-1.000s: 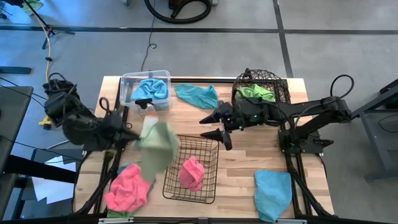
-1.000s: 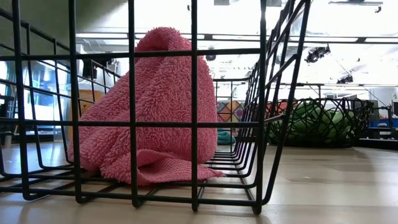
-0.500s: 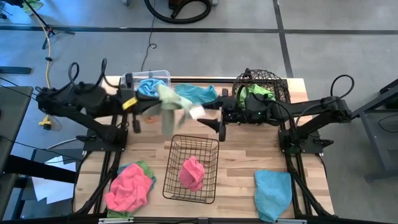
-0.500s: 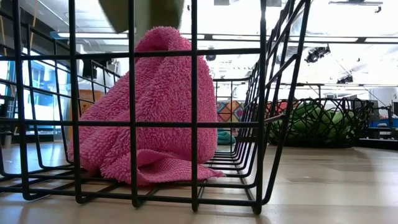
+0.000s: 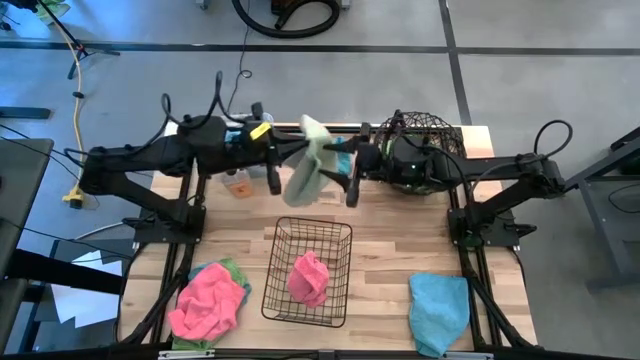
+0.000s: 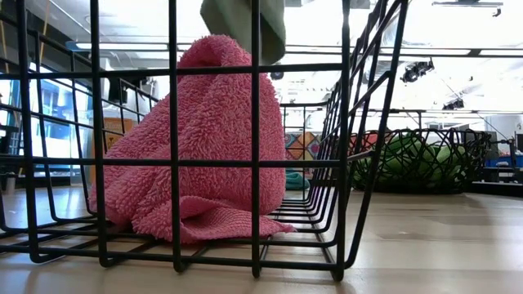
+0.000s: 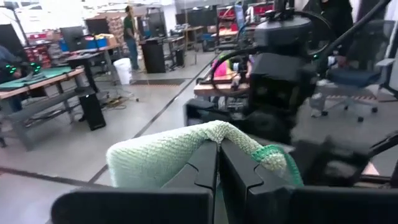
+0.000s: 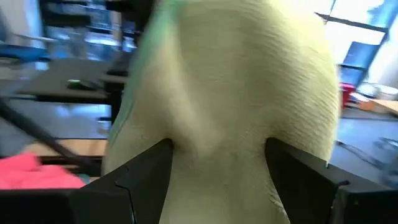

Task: Sort microfiber towel by color & place in baskets
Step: Put the light green microfiber towel into the round black wire basket, then put the blue microfiber towel into the transparent bin

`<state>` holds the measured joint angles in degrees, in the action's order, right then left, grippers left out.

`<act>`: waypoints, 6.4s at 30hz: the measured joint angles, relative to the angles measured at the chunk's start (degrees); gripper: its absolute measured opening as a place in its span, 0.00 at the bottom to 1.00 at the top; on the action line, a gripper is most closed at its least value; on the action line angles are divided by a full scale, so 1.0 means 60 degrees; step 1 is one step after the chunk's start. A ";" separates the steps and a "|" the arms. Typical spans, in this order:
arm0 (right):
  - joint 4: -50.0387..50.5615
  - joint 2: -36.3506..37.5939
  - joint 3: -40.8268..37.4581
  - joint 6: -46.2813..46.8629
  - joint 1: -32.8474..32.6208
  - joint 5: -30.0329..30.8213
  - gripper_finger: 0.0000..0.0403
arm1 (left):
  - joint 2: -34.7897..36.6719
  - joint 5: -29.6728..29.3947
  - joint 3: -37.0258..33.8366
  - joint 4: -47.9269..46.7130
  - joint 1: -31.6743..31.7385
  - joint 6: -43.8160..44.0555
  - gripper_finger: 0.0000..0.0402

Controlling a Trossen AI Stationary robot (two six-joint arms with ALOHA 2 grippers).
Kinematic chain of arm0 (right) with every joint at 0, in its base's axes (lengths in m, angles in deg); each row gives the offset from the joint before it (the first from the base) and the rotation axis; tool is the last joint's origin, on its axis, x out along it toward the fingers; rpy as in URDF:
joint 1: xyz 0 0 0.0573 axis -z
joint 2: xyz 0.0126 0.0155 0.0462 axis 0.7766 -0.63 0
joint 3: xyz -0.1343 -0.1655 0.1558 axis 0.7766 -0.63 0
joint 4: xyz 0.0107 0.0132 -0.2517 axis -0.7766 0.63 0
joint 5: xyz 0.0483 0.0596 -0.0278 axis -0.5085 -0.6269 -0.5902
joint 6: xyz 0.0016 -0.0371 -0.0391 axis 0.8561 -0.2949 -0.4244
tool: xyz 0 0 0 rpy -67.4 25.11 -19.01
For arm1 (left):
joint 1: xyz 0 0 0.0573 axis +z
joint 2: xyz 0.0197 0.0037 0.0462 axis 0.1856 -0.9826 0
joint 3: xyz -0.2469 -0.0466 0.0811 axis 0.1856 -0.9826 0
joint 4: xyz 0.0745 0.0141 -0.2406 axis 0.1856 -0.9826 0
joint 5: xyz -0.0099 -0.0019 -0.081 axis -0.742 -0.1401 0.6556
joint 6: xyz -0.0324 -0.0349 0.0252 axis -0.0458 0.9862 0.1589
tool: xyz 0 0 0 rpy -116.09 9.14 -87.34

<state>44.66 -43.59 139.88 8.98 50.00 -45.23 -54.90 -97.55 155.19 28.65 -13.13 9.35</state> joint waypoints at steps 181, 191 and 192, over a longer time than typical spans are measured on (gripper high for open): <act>-0.1669 0.3180 -0.3945 0.5192 0.2241 -0.2615 0.69 | -0.3921 0.0791 -0.0896 -0.2258 0.3657 0.2735 0.44; -0.1672 0.3180 -0.3945 0.5266 0.2241 -0.2193 0.69 | -0.6064 0.1226 -0.0892 -0.2333 0.4056 0.4874 0.44; -0.1672 0.3180 -0.3945 0.5266 0.2241 -0.2173 0.69 | -0.6230 0.1232 -0.0889 -0.2249 0.4049 0.4967 0.44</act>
<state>34.63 -24.51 116.21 40.58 63.44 -58.26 -92.28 -90.16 149.86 15.15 11.16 39.15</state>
